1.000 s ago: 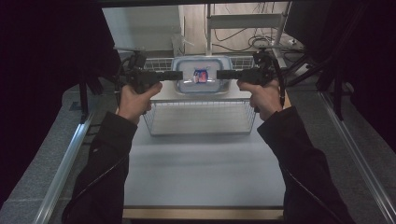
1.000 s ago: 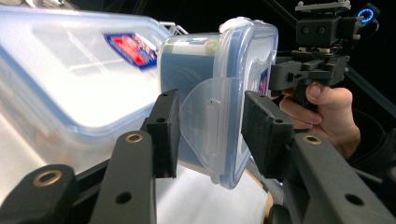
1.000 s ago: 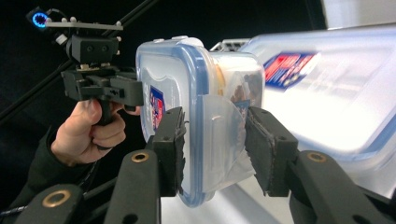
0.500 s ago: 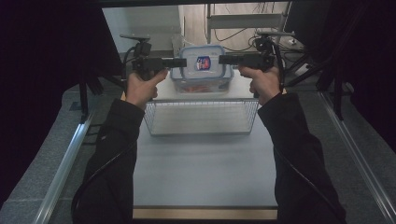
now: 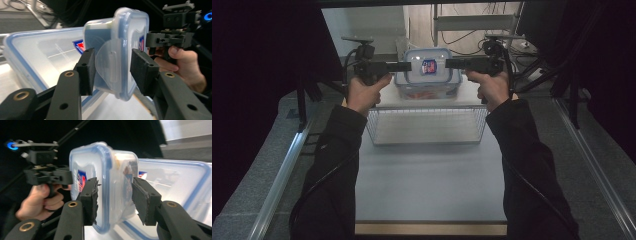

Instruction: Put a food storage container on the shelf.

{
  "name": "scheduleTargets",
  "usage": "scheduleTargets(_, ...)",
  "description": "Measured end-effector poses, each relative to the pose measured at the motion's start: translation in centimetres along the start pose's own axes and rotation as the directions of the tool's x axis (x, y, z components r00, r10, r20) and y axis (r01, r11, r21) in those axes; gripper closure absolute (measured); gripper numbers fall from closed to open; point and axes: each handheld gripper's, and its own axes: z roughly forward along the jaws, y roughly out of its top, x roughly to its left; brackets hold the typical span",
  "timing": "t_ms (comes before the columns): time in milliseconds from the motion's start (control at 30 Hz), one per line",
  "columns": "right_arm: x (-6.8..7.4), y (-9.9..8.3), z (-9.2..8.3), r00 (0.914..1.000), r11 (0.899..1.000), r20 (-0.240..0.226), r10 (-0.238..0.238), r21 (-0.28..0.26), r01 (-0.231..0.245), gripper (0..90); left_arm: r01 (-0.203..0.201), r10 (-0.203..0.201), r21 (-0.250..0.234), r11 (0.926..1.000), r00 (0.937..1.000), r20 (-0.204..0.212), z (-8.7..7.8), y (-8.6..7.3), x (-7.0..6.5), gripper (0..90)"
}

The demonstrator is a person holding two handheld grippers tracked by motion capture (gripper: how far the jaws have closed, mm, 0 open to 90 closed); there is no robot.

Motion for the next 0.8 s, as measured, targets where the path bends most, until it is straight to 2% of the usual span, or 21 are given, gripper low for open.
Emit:
scheduleTargets(33, 0.0, 0.0, 0.0, 0.9999, 1.000, 0.013, -0.010, 0.002, 0.009, 57.4, -0.013, 0.013, 0.009, 0.9999, 0.9993, -0.035, 0.1, 0.0, -0.2, 53.6)
scheduleTargets(100, 0.0, -0.1, 0.2, 0.9994, 1.000, 0.026, -0.022, 0.010, 0.022, 57.6, -0.019, 0.020, 0.019, 0.9996, 0.9983, -0.055, 0.3, 0.0, -0.3, 52.6)
scheduleTargets(133, 0.0, -0.2, 0.4, 0.9993, 1.000, 0.029, -0.023, 0.012, 0.023, 55.2, -0.006, 0.007, 0.012, 0.9999, 0.9980, -0.063, 0.4, 0.0, -0.2, 49.3)
scheduleTargets(167, -0.1, -0.2, 0.5, 0.9986, 1.000, 0.047, -0.024, 0.011, 0.023, 53.7, 0.012, -0.012, 0.007, 0.9999, 0.9989, -0.046, 0.4, -0.1, 0.1, 48.1)
scheduleTargets(233, -0.3, -0.3, 0.6, 0.9994, 1.000, 0.034, -0.010, 0.000, 0.010, 53.7, 0.022, -0.022, 0.002, 0.9998, 0.9990, -0.040, 0.5, -0.1, 0.3, 48.1)
scheduleTargets(333, -0.3, -0.3, 0.5, 0.9991, 1.000, 0.040, -0.016, -0.012, 0.017, 54.6, 0.029, -0.030, -0.006, 0.9996, 0.9984, -0.049, 0.7, 0.0, 0.3, 46.2)
scheduleTargets(467, 0.0, -0.3, 0.3, 0.9978, 0.999, 0.056, -0.036, -0.030, 0.038, 54.8, -0.013, 0.011, -0.012, 0.9999, 0.9941, -0.108, 0.7, 0.2, -0.2, 41.9)
scheduleTargets(567, 0.4, -0.4, 0.0, 0.9939, 0.996, 0.081, -0.074, -0.038, 0.077, 54.8, -0.087, 0.084, -0.012, 0.9961, 0.9824, -0.167, 0.4, 0.1, -1.1, 36.5)
scheduleTargets(667, 0.8, -0.6, -0.6, 0.9847, 0.990, 0.116, -0.130, -0.037, 0.135, 54.8, -0.141, 0.135, -0.018, 0.9899, 0.9744, -0.180, -0.2, -0.2, -1.8, 38.3)
scheduleTargets(767, 1.0, -1.0, -1.0, 0.9783, 0.984, 0.124, -0.166, -0.038, 0.172, 53.5, -0.216, 0.212, 0.007, 0.9765, 0.9515, -0.223, -0.4, -0.9, -2.9, 39.5)
scheduleTargets(800, 1.1, -1.2, -1.2, 0.9762, 0.982, 0.124, -0.178, -0.034, 0.183, 52.1, -0.230, 0.226, 0.009, 0.9732, 0.9465, -0.231, -0.4, -1.1, -3.1, 38.5)
